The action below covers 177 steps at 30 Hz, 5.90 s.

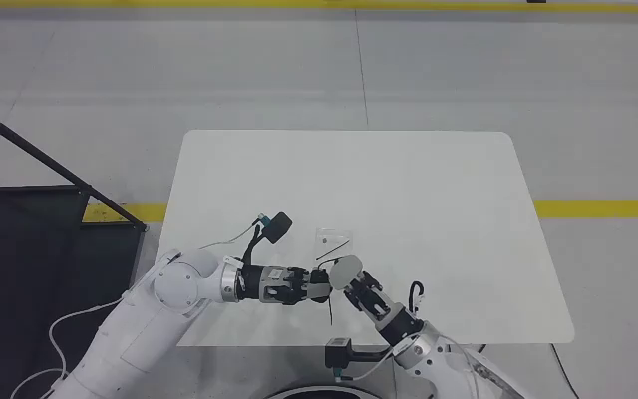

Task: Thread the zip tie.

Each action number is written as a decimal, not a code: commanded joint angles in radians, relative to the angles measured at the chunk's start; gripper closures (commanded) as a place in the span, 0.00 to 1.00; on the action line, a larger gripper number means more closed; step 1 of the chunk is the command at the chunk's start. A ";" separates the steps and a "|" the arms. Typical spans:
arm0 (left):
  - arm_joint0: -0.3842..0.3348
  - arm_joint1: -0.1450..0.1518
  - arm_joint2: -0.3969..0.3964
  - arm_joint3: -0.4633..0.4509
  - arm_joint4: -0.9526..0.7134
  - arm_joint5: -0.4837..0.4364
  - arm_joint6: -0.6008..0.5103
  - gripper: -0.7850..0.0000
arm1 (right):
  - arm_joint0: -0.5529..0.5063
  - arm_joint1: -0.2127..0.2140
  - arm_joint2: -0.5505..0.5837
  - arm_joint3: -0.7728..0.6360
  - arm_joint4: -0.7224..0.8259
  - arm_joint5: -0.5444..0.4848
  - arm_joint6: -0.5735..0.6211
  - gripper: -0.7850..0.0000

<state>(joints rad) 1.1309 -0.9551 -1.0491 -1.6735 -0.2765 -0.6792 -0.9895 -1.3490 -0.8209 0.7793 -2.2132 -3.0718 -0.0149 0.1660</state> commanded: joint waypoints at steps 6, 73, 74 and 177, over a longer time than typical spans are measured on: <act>0.003 0.000 0.000 -0.004 0.004 0.007 0.010 1.00 | 0.001 0.005 -0.012 -0.006 0.000 0.004 0.008 0.88; 0.167 -0.008 -0.114 -0.182 0.623 -0.015 0.488 1.00 | -0.053 -0.006 0.212 0.106 0.722 0.046 -0.630 0.64; 0.167 -0.008 -0.114 -0.182 0.623 -0.015 0.488 1.00 | -0.050 -0.008 0.209 0.106 0.720 0.030 -0.628 0.63; 0.296 -0.041 -0.132 -0.286 1.448 0.074 1.071 1.00 | -0.042 -0.115 0.238 0.130 0.676 -0.094 -0.617 1.00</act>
<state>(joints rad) 1.4265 -0.9957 -1.1812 -1.9586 1.1563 -0.6105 0.0765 -1.3900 -0.9350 1.0164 -2.0831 -2.3975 -0.1089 -0.4510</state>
